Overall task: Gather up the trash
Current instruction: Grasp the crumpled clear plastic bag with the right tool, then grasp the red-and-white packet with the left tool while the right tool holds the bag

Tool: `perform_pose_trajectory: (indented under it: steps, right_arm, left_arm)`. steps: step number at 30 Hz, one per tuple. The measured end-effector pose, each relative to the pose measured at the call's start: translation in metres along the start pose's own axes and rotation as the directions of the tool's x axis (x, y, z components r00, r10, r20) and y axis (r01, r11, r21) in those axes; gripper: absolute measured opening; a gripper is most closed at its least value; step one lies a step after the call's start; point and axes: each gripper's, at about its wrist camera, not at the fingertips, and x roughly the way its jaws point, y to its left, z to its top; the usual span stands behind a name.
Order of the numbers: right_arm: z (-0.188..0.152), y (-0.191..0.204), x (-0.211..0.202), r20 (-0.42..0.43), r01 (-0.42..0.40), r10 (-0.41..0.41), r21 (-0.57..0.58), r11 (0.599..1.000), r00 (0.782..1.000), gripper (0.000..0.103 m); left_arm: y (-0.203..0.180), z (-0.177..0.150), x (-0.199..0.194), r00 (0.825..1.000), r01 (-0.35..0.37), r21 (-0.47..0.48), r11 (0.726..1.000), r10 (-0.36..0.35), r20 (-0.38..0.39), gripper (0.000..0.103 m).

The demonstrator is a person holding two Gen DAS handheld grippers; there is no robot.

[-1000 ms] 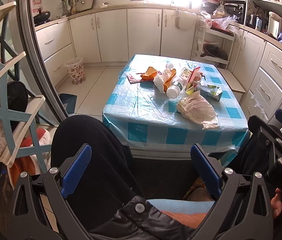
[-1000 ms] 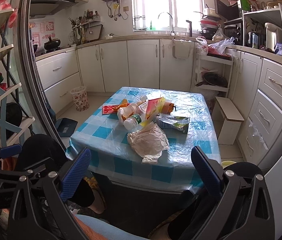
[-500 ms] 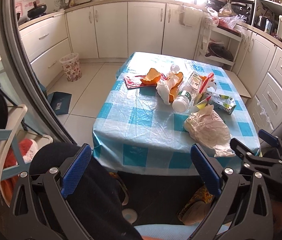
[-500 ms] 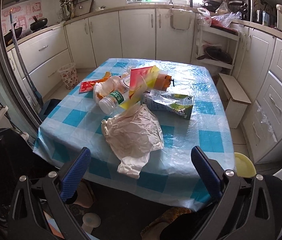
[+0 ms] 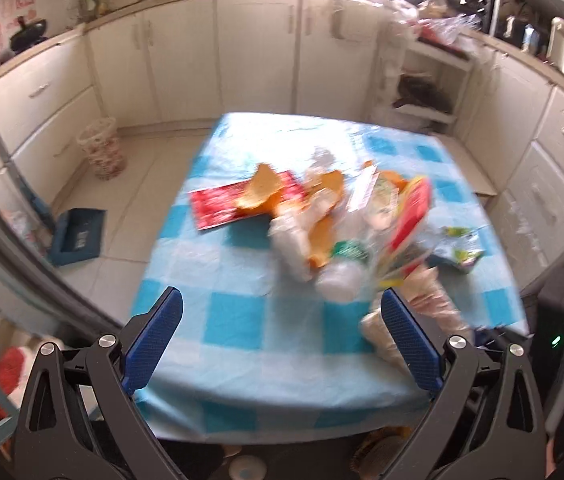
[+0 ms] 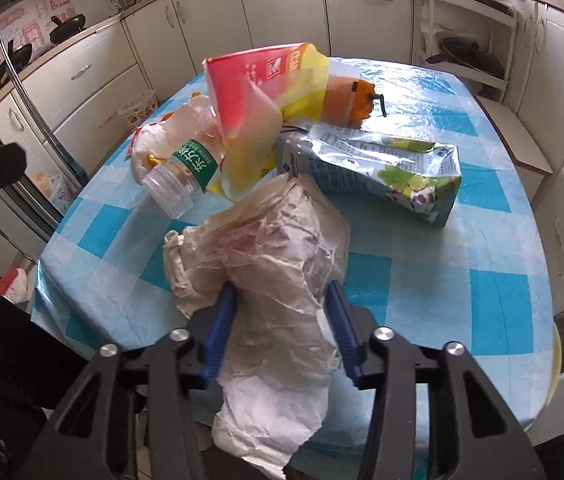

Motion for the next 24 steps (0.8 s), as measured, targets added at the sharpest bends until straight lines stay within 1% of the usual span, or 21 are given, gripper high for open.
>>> perform_pose_trajectory:
  steps: [1, 3, 5, 7, 10, 11, 12, 13, 14, 15, 16, 17, 19, 24]
  right_arm:
    - [0.0, -0.004, -0.003, 0.003, -0.017, 0.017, 0.015, 1.0, 1.0, 0.022]
    - [-0.001, -0.011, -0.006, 0.01, -0.042, 0.042, 0.043, 0.998, 0.999, 0.016]
    - [-0.003, -0.017, -0.007, 0.006, -0.068, 0.068, 0.066, 0.995, 0.998, 0.016]
    - [-0.005, -0.02, -0.008, 0.002, -0.082, 0.082, 0.08, 0.993, 0.997, 0.015]
    - [-0.004, -0.028, -0.008, 0.002, -0.097, 0.097, 0.092, 0.991, 0.995, 0.015]
    - [-0.005, -0.03, -0.009, 0.002, -0.102, 0.102, 0.098, 0.99, 0.995, 0.015]
    - [-0.007, -0.033, -0.01, 0.001, -0.108, 0.108, 0.106, 0.988, 0.994, 0.015]
    - [-0.008, -0.035, -0.011, 0.0, -0.114, 0.115, 0.115, 0.987, 0.993, 0.015]
    - [-0.005, -0.04, -0.008, 0.0, -0.119, 0.12, 0.124, 0.985, 0.993, 0.015]
    - [-0.007, -0.043, -0.009, 0.0, -0.125, 0.127, 0.132, 0.983, 0.992, 0.015]
    - [-0.004, -0.043, -0.011, 0.001, -0.131, 0.133, 0.139, 0.982, 0.991, 0.015]
    - [-0.004, -0.044, -0.013, 0.003, -0.136, 0.137, 0.142, 0.98, 0.991, 0.015]
    - [-0.004, -0.045, -0.018, 0.011, -0.145, 0.145, 0.144, 0.979, 0.989, 0.015]
    - [-0.004, -0.047, -0.038, 0.065, -0.176, 0.169, 0.142, 0.974, 0.984, 0.015]
  left_arm:
    - [-0.01, 0.004, -0.001, 1.0, 0.023, 0.027, 0.999, -0.023, 0.017, 0.095]
    - [-0.037, 0.01, 0.002, 0.998, 0.042, 0.121, 0.992, -0.048, 0.045, 0.095]
    - [-0.06, 0.013, 0.017, 0.997, 0.052, 0.194, 0.98, -0.061, 0.038, 0.095]
    - [-0.079, 0.015, 0.038, 1.0, 0.022, 0.238, 0.971, -0.026, 0.016, 0.095]
    - [-0.094, 0.019, 0.061, 1.0, 0.009, 0.248, 0.969, -0.011, 0.007, 0.095]
    - [-0.096, 0.021, 0.066, 1.0, 0.007, 0.247, 0.969, -0.008, 0.004, 0.093]
    - [-0.098, 0.023, 0.07, 1.0, 0.006, 0.244, 0.97, -0.007, 0.002, 0.089]
    - [-0.1, 0.024, 0.075, 1.0, 0.007, 0.245, 0.97, -0.005, -0.008, 0.073]
    - [-0.101, 0.025, 0.081, 1.0, 0.015, 0.245, 0.969, -0.008, -0.027, 0.049]
    - [-0.101, 0.026, 0.087, 0.998, 0.033, 0.237, 0.971, -0.02, -0.053, 0.036]
    - [-0.098, 0.027, 0.092, 0.996, 0.058, 0.222, 0.973, -0.04, -0.082, 0.009]
    - [-0.097, 0.028, 0.094, 0.993, 0.08, 0.204, 0.976, -0.061, -0.1, 0.005]
    - [-0.095, 0.028, 0.088, 0.994, 0.081, 0.196, 0.977, -0.065, -0.085, 0.004]
    - [-0.085, 0.032, 0.049, 0.995, 0.101, 0.158, 0.982, -0.098, -0.03, 0.002]
